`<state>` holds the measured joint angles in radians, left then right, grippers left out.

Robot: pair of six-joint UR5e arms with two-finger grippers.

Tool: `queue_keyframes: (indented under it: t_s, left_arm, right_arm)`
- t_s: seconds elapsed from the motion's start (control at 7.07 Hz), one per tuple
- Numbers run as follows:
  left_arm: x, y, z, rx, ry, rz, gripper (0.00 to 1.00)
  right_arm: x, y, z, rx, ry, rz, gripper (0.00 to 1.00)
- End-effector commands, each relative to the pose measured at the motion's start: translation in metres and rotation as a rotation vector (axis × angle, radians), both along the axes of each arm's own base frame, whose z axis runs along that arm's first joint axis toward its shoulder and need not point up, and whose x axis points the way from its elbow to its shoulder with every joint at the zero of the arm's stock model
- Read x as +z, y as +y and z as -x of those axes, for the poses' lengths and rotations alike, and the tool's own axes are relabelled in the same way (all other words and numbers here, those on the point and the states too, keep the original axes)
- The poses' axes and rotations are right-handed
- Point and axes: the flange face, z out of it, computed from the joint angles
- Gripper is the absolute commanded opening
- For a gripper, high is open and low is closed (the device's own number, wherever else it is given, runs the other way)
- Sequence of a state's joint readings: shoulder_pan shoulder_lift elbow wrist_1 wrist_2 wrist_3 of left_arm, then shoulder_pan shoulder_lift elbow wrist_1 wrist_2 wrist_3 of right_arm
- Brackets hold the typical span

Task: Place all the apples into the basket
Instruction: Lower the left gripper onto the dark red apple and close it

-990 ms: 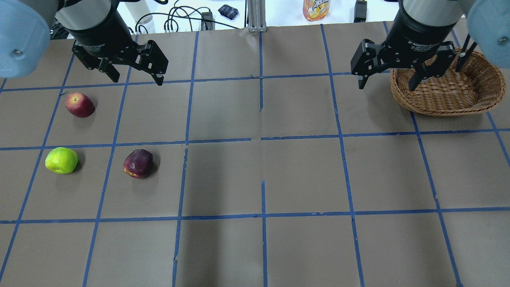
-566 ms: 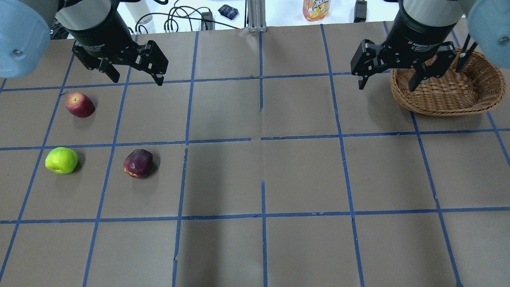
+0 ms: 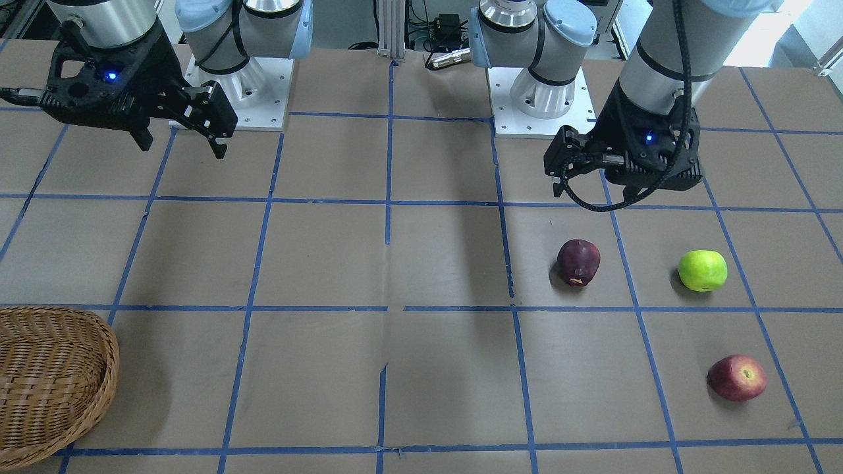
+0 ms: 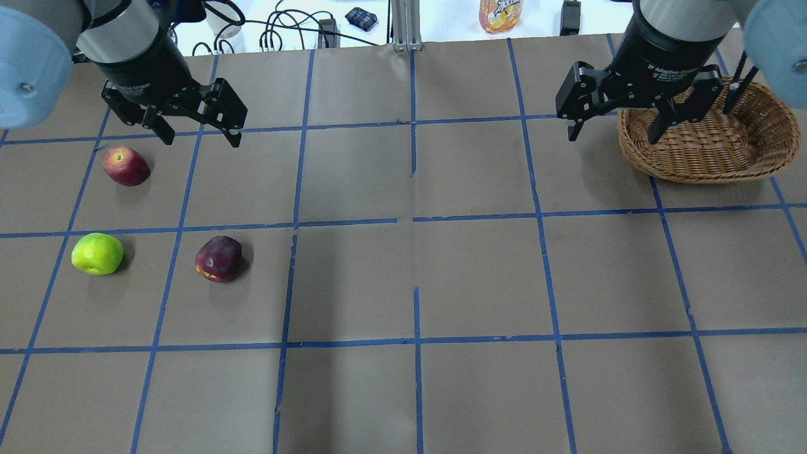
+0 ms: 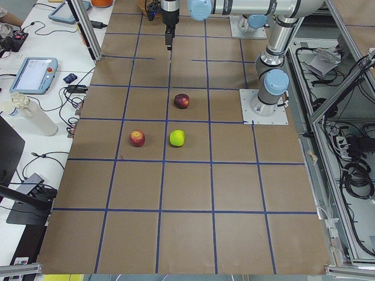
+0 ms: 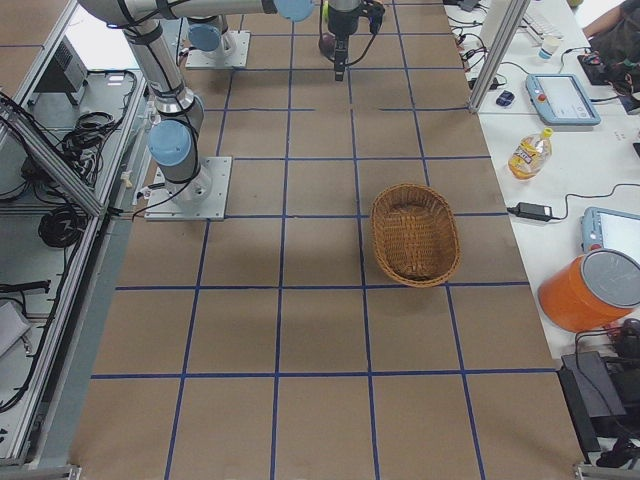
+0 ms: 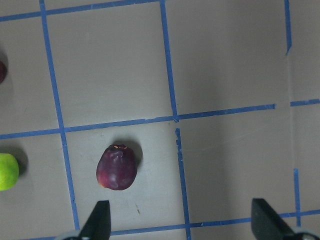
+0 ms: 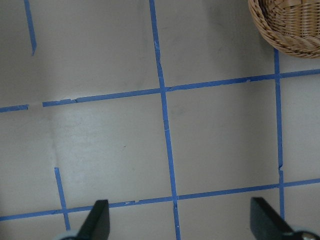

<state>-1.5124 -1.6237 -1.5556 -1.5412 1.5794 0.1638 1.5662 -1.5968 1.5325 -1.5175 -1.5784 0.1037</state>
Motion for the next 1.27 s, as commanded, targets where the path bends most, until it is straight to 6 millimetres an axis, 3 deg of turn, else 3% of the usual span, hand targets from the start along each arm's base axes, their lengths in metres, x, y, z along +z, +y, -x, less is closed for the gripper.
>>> queue_keyframes:
  t_s: [0.0,0.14,0.42,0.85,1.13]
  left_arm:
    - [-0.066,0.005,-0.056,-0.014,0.008,-0.063,1.0]
    - [-0.099,0.016,-0.074,-0.054,0.011,-0.056,1.0]
    - [-0.169,0.034,-0.074,-0.088,-0.003,-0.013,1.0]
    - [-0.242,0.05,-0.079,-0.176,-0.074,-0.004,1.0]
    - [-0.268,0.054,-0.077,-0.152,-0.048,-0.049,1.0]
  right_arm:
    - [0.0,0.0,0.0,-0.001,0.002,0.0,1.0]
    - [0.0,0.0,0.0,0.001,0.0,0.0,1.0]
    - [0.0,0.0,0.0,-0.001,0.0,0.001,1.0]
    - [0.001,-0.001,0.001,-0.004,0.0,0.007,1.0]
    - [0.0,0.0,0.001,-0.002,0.0,0.001,1.0]
